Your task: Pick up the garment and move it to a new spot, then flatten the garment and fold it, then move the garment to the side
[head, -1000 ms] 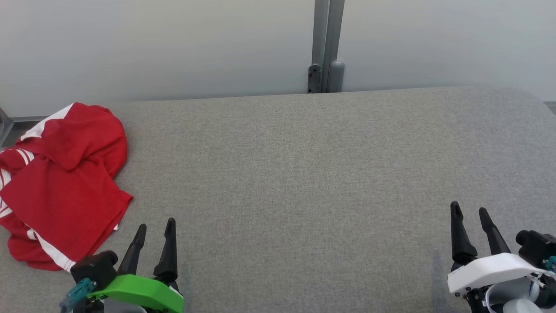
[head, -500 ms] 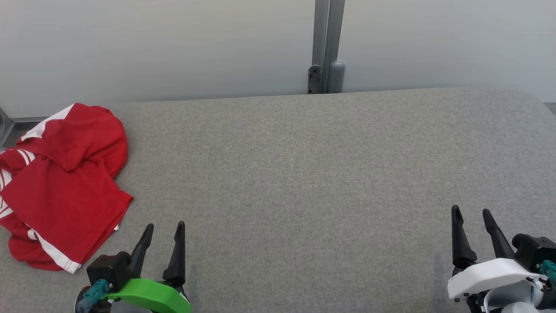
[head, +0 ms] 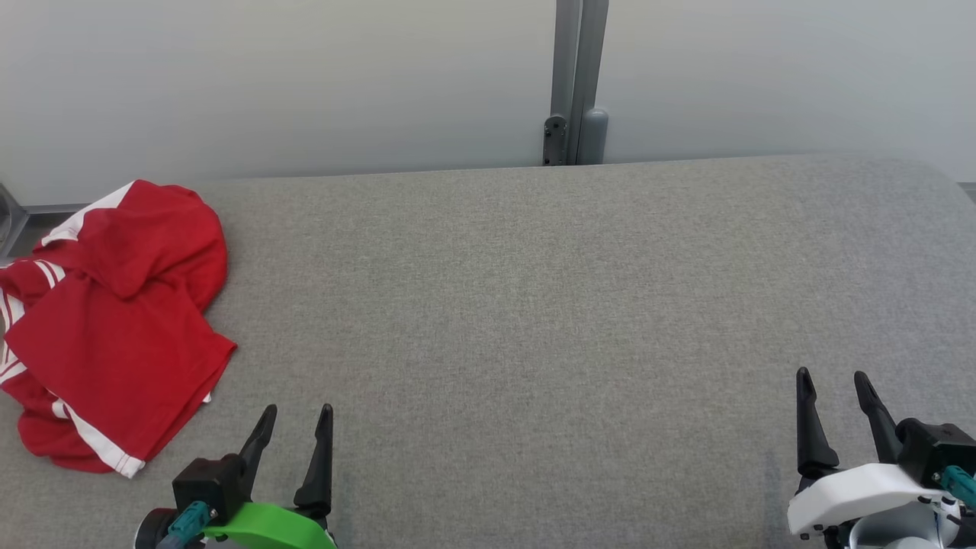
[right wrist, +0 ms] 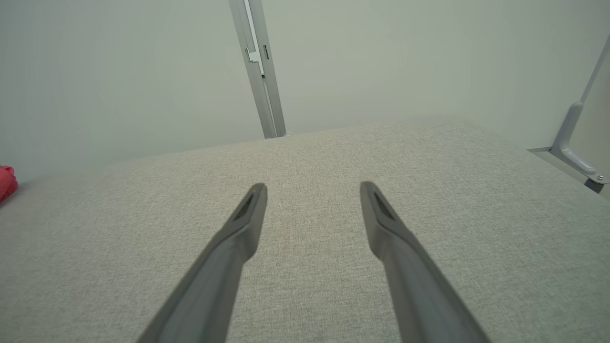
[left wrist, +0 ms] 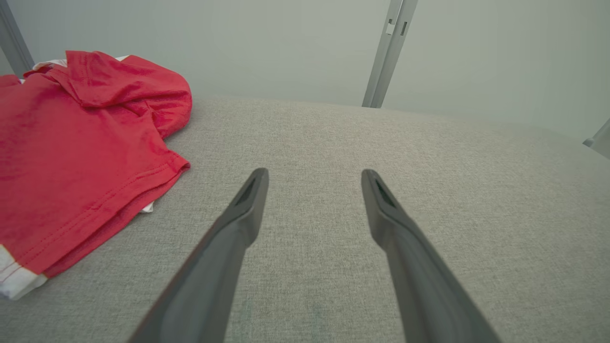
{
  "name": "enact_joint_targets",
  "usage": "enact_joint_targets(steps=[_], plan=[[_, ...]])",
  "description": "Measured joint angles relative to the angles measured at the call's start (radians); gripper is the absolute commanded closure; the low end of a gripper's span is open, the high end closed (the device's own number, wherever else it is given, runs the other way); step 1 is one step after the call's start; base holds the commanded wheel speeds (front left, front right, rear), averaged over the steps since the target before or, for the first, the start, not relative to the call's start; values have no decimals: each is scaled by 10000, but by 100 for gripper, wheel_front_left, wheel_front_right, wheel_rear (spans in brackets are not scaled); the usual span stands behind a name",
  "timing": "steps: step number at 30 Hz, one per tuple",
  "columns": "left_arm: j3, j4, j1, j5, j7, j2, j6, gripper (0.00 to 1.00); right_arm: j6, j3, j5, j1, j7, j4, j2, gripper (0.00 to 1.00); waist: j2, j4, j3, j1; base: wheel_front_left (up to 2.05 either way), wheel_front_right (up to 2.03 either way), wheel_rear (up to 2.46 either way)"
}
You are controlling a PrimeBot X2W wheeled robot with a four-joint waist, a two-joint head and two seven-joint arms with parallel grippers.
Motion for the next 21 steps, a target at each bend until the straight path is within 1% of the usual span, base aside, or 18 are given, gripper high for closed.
enact_joint_targets(steps=[21], plan=[[-188, 424, 0, 951, -389, 4, -12, 0, 0, -8, -1340, 218, -376, 253, 23, 0, 0, 80, -77, 0, 0, 0, 0]])
